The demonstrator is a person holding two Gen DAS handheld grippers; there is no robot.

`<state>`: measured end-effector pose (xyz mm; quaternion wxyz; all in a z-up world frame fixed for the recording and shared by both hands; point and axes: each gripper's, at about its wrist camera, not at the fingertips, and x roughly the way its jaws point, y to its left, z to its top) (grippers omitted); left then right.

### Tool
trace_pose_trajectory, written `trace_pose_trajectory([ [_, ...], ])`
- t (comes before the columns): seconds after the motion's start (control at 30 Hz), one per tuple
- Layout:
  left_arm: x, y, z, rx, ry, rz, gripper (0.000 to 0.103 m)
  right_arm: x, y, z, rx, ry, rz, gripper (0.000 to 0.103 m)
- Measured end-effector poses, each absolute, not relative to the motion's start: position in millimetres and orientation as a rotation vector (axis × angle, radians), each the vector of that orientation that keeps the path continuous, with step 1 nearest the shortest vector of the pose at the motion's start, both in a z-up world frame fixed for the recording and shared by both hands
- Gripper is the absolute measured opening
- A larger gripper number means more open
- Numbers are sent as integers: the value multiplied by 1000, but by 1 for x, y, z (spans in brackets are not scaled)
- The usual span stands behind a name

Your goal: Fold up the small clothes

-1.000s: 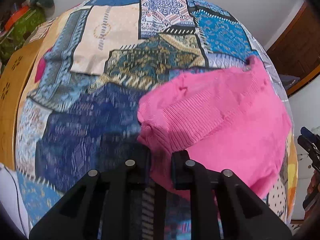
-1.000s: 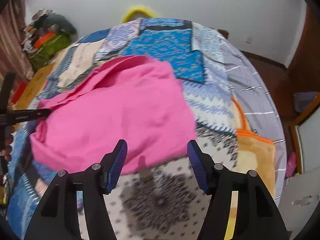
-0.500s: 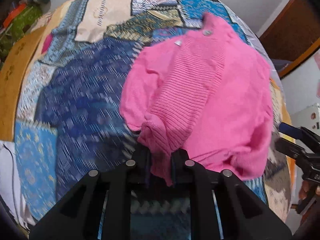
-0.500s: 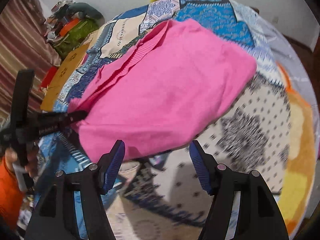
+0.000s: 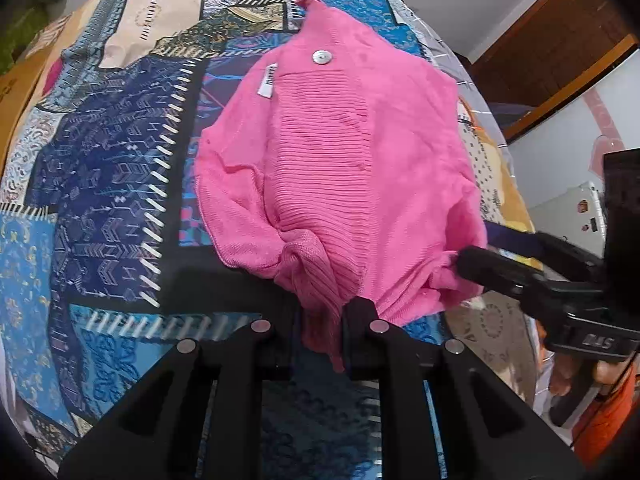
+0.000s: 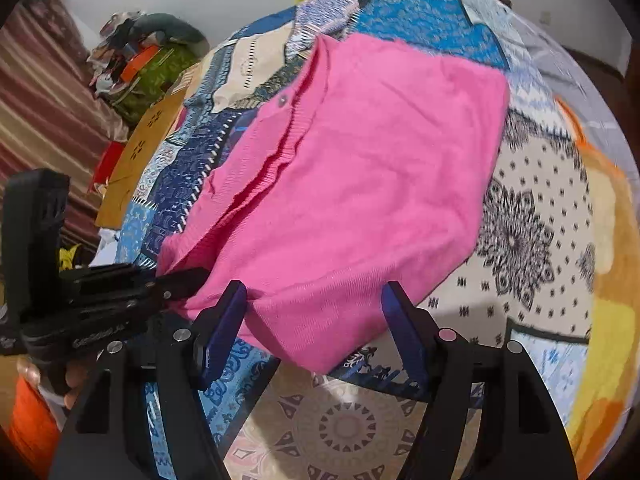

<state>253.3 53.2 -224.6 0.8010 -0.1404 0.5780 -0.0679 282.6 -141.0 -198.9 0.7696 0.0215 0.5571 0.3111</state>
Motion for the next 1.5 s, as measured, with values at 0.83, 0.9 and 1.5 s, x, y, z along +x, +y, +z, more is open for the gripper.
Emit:
trace_pose_trajectory([
  [0.83,245,58,-215,-100,1207,-48,40,275,-228,-185,-42,1086,544,2],
  [0.9,243,54,-211,-43,1188,-37,41,275,-237,-180,-13,1087,542,2],
  [1.5,251,98,-217,-122,1179,37,48,302,-165,-214,96,1195,594,34],
])
